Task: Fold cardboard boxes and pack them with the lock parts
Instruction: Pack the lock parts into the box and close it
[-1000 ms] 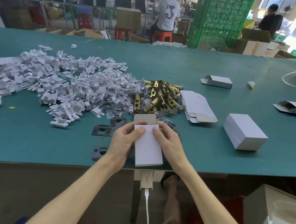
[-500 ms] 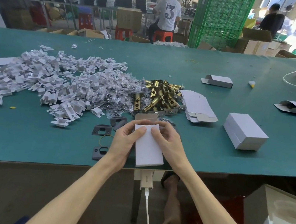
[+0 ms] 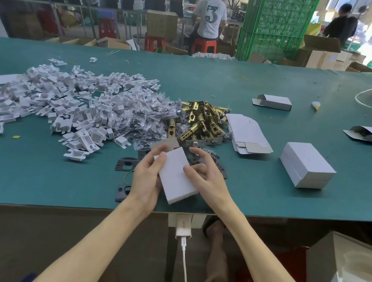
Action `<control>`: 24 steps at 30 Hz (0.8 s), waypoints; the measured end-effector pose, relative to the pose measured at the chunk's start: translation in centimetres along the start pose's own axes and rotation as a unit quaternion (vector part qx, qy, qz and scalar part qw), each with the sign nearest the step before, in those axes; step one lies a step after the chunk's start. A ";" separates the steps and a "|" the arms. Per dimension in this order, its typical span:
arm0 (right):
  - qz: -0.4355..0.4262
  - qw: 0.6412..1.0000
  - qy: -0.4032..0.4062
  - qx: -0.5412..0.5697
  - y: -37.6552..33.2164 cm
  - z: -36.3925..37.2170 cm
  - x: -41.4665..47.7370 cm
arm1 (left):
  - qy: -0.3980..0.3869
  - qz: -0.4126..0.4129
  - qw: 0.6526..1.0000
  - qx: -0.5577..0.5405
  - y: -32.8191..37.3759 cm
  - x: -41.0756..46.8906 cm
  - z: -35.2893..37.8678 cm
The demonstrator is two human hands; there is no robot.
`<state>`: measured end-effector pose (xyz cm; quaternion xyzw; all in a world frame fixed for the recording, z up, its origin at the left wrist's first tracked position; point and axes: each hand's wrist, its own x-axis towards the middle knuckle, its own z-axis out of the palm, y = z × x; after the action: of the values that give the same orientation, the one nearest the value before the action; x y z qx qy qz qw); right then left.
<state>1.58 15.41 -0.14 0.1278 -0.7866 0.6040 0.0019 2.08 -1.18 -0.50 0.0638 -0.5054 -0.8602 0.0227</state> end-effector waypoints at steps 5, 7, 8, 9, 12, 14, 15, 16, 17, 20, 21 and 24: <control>-0.012 0.999 -0.002 0.041 -0.4 -0.4 -0.2 | -0.006 0.016 1.000 0.012 -0.1 -0.1 0.3; -0.011 0.996 0.009 0.089 -0.6 -0.7 -0.4 | -0.017 0.030 0.999 0.021 -0.2 -0.2 0.3; -0.008 0.993 0.014 0.118 -0.6 -0.8 -0.4 | -0.024 0.038 0.999 0.030 -0.2 -0.2 0.3; -0.003 0.989 0.020 0.147 -0.7 -0.9 -0.5 | -0.029 0.047 0.998 0.041 -0.3 -0.2 0.3; 0.013 0.980 0.037 0.194 -0.7 -1.1 -0.6 | -0.041 0.066 0.995 0.063 -0.4 -0.2 0.3; 0.021 0.979 0.042 0.200 -0.7 -1.2 -0.6 | -0.047 0.069 0.993 0.079 -0.5 -0.2 0.3; 0.024 0.978 0.043 0.202 -0.7 -1.2 -0.6 | -0.049 0.071 0.991 0.099 -0.5 -0.2 0.4; 0.026 0.978 0.043 0.202 -0.6 -1.2 -0.6 | -0.047 0.074 0.989 0.122 -0.6 -0.2 0.4; 0.029 0.979 0.043 0.199 -0.6 -1.2 -0.6 | -0.044 0.077 0.986 0.142 -0.7 -0.2 0.5; 0.032 0.980 0.044 0.191 -0.6 -1.2 -0.6 | -0.028 0.081 0.981 0.172 -0.8 -0.3 0.7; 0.030 0.980 0.042 0.190 -0.6 -1.2 -0.6 | -0.026 0.082 0.980 0.179 -0.7 -0.4 0.8; 0.018 0.981 0.043 0.188 -0.5 -1.2 -0.6 | -0.027 0.082 0.978 0.192 -0.6 -0.5 0.8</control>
<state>2.10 16.56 0.62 0.0857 -0.6601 0.7463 0.0013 2.49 -0.09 -0.61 0.0023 -0.6648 -0.7440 0.0670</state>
